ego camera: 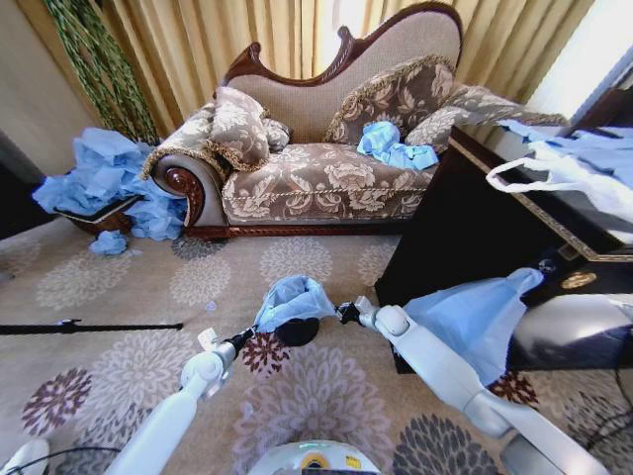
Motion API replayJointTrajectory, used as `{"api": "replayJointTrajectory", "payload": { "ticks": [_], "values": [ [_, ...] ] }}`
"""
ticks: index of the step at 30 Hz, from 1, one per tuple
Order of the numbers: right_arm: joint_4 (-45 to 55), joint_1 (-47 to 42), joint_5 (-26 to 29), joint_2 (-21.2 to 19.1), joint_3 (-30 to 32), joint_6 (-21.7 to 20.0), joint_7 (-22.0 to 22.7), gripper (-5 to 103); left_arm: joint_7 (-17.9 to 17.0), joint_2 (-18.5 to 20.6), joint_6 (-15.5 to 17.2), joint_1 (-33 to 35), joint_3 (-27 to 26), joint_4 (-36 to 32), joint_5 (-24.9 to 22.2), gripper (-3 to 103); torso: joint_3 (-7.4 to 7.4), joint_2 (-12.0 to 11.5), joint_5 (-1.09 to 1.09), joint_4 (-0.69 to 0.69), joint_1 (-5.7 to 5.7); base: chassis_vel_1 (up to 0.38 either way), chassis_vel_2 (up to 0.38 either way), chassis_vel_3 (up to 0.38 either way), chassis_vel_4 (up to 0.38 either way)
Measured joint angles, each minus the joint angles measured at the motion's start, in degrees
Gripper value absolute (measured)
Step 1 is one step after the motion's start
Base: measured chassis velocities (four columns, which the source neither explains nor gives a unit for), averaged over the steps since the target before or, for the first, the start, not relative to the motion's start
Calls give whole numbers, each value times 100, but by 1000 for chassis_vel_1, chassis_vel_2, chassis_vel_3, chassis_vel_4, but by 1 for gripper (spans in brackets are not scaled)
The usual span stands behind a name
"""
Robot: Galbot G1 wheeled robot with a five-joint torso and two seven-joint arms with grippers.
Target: Place a garbage bag over the trash bin.
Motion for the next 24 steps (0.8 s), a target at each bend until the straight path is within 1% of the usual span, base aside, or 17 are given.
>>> {"api": "replayJointTrajectory", "payload": {
  "ticks": [3, 5, 6, 8, 12, 15, 19, 21, 22, 24],
  "values": [
    [7, -37, 2, 26, 0, 63, 110, 0, 83, -15, -43, -14, 51, 60, 208, 0, 0, 0, -1, -1, 0, 0, 0, 0, 0],
    [-147, -48, -75, 137, 0, 282, 287, 0, 126, -54, -74, -89, 109, 179, 311, 0, 0, 0, 0, 0, 0, 0, 0, 0, 0],
    [-147, -48, -75, 137, 0, 282, 287, 0, 126, -54, -74, -89, 109, 179, 311, 0, 0, 0, 0, 0, 0, 0, 0, 0, 0],
    [-295, -58, -244, 241, 51, 465, 445, 0, 130, -86, -81, -144, 147, 263, 340, 0, 0, 0, 0, 0, 1, 0, 0, 0, 0],
    [-288, -87, -310, 255, 51, 475, 528, 0, 136, -91, -85, -174, 183, 321, 373, 0, 0, 0, 0, 0, 1, 0, 0, 0, 0],
    [-287, -103, -461, 236, 16, 429, 538, 0, 132, -105, -91, -201, 212, 346, 400, 0, 0, 0, 0, 0, 1, 0, 0, 0, 0],
    [-458, -82, -626, 289, 11, 513, 538, 0, 126, -129, -99, -250, 231, 358, 423, 0, 0, 0, -1, 0, 0, 0, 0, 0, 0],
    [-767, -15, -785, 441, 69, 678, 551, 0, 120, -169, -113, -324, 237, 403, 442, 0, 0, 0, -1, -1, 1, 0, 0, 0, 0],
    [-767, -15, -785, 441, 69, 678, 551, 0, 120, -169, -113, -324, 237, 403, 442, 0, 0, 0, -1, -1, 1, 0, 0, 0, 0],
    [-1212, 84, -1027, 678, 182, 901, 637, 0, 109, -231, -167, -438, 240, 527, 503, 0, 0, 0, 0, 1, 1, 0, 0, 0, 0]
  ]
}}
